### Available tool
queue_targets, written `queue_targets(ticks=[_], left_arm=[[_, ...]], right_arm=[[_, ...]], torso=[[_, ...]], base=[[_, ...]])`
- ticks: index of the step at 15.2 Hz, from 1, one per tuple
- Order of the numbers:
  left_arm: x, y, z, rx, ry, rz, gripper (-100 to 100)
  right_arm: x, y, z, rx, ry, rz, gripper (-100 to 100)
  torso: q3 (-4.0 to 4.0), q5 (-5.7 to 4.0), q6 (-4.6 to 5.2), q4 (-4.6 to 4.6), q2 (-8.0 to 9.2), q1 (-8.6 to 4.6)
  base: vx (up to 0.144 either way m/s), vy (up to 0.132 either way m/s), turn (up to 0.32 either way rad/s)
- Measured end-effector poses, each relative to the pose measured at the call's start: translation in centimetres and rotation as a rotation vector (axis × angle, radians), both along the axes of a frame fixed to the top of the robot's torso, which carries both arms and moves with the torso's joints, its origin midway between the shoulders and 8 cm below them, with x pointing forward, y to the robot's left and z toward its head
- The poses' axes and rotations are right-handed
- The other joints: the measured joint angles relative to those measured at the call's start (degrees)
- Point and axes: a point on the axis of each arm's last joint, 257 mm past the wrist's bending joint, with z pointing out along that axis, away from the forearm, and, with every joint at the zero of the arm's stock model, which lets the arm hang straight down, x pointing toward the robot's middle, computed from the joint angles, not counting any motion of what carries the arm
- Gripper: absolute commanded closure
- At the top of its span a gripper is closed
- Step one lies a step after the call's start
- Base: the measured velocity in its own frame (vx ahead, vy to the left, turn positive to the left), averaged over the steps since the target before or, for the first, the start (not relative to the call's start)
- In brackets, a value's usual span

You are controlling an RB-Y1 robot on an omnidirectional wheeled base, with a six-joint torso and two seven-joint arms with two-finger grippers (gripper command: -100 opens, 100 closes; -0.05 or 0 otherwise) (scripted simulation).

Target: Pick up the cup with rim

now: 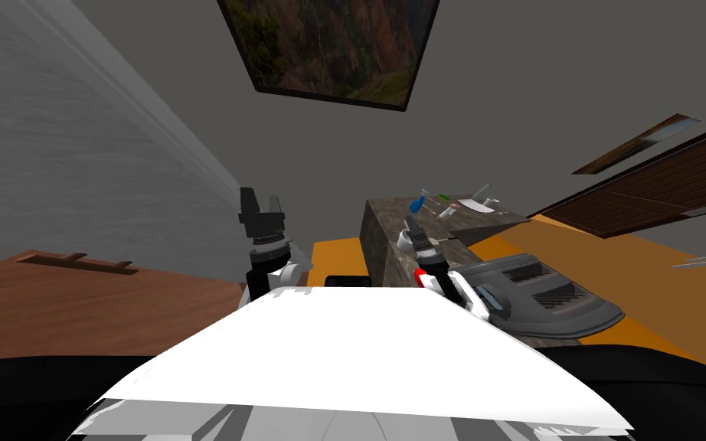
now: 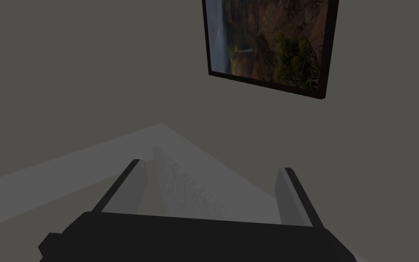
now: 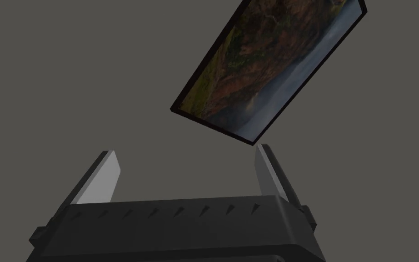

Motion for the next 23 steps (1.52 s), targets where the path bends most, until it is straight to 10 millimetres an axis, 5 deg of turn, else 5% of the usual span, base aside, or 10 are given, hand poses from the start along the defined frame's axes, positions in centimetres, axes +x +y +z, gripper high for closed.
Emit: queue_targets(ticks=[23], left_arm=[[0.0, 0.0, 0.0, 0.0, 0.0, 0.0, 0]], right_arm=[[-1.0, -3.2, -8.6, -0.556, 0.184, 0.158, -100]], torso=[[0.0, 0.01, 0.01, 0.0, 0.0, 0.04]], base=[[-0.012, -0.013, 0.057]])
